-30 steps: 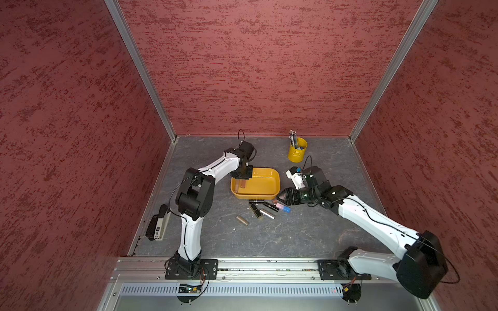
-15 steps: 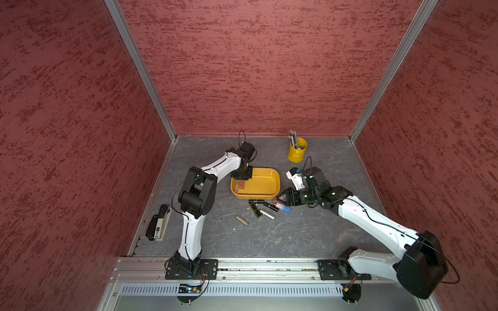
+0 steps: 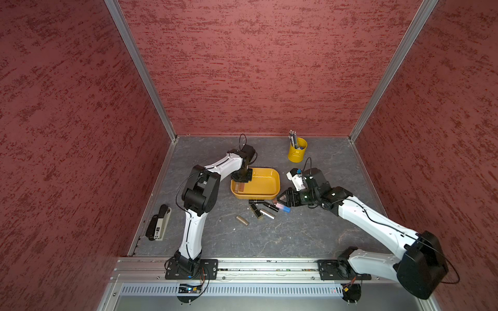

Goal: Put the lipstick into the storage box
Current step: Place the lipstick in the storage box.

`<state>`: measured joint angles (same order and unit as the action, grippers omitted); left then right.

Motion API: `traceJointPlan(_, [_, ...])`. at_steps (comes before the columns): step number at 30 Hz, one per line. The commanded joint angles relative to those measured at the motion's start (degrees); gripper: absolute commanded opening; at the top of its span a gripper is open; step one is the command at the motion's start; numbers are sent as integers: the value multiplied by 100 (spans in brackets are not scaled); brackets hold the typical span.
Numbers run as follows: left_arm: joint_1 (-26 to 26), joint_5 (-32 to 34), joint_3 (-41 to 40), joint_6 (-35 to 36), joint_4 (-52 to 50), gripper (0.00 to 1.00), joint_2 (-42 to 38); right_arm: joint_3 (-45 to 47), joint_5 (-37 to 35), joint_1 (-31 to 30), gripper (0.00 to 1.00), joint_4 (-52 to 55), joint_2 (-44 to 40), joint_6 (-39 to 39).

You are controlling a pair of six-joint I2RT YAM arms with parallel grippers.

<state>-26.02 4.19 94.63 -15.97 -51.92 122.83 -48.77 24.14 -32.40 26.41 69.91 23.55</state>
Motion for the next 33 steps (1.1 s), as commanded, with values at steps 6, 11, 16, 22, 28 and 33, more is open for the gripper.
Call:
traceJointPlan(6, [40, 68, 152, 94, -68, 32, 211, 51, -197, 18, 65, -30, -135, -57])
traceJointPlan(11, [40, 62, 154, 94, -62, 34, 229, 41, -238, 19, 65, 20, -162, -70])
traceJointPlan(16, [31, 36, 175, 77, -72, 35, 185, 53, -267, 25, 65, 51, -188, -87])
traceJointPlan(22, [-46, 63, 230, 118, -55, 37, -114, 23, -381, 25, 66, 114, -240, -96])
traceJointPlan(28, [-165, 10, 258, 142, 23, 42, -601, -149, -769, 23, 66, 371, -180, -46])
traceJointPlan(33, [-188, -357, 56, 30, 345, 46, -1250, -267, -1324, 49, 66, 736, -84, 101])
